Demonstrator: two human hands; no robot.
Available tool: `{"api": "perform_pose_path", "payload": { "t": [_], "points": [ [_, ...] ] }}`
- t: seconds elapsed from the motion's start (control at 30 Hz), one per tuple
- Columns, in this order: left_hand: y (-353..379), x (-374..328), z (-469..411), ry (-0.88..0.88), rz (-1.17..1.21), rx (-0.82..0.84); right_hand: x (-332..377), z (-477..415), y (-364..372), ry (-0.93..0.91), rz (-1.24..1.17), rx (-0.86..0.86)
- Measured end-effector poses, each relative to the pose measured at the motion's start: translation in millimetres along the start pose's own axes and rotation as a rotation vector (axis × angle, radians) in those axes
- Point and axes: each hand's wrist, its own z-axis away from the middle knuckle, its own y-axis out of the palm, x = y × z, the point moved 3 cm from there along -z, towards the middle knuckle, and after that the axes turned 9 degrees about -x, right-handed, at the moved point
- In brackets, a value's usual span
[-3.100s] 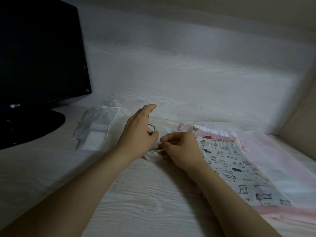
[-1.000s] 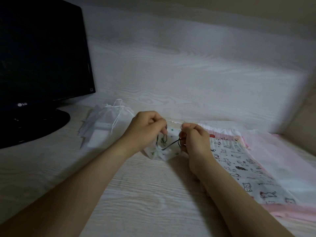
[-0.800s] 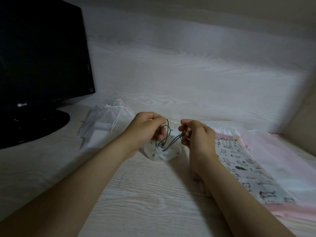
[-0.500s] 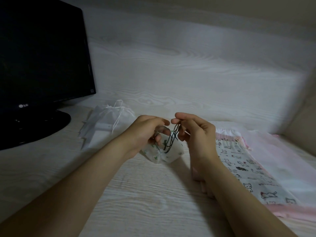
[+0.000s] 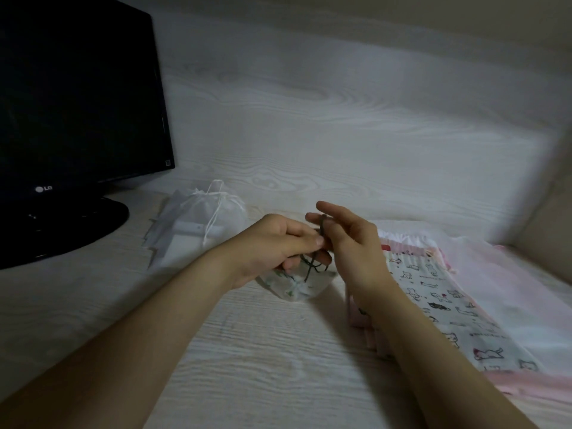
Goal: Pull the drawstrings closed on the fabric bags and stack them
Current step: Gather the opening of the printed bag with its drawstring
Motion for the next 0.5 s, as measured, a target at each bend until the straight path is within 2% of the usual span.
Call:
{"api": "perform_pose_path", "payload": {
  "t": [0.07,0.13,0.37,0.5],
  "points": [
    [-1,1,-2,-0.011,0.049,-0.028,-3,2,4,0.045,0.025,0.07],
    [-2,3,-4,-0.06,0.117,-0.079,-4,3,7,0.012,0.063,0.107],
    [-8,5,-8,-0.156,0.129,-0.164,2,8,3,-0.235,0.394,0.101],
    [-9,6,-11,-0.181,0.134,-0.202,0,5,2,-0.496,0.61,0.033]
  ]
}}
